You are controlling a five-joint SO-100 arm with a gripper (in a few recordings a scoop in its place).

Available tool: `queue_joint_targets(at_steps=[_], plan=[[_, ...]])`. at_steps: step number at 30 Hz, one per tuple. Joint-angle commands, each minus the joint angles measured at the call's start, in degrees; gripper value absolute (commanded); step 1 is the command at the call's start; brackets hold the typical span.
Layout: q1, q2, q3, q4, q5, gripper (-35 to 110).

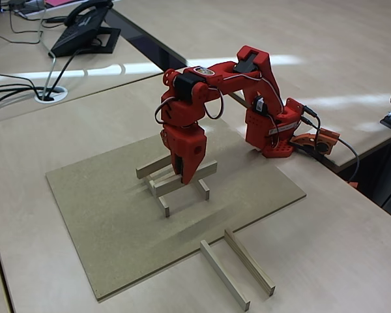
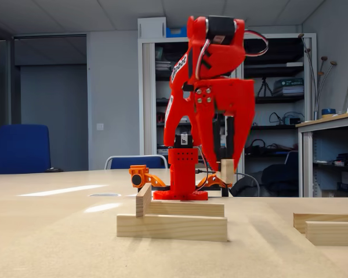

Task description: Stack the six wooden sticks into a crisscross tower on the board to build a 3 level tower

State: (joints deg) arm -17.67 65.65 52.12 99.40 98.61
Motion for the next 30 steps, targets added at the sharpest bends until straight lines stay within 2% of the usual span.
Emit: queue_joint_targets(at_steps=[1,11,30], plan=[[1.05,0.79,0.09,0.44,-0.97,0],[3.78,-1.76,-0.18,0.97,-4.75,0],[2.46,-5.27,-0.70,-1.23,-3.16,0]])
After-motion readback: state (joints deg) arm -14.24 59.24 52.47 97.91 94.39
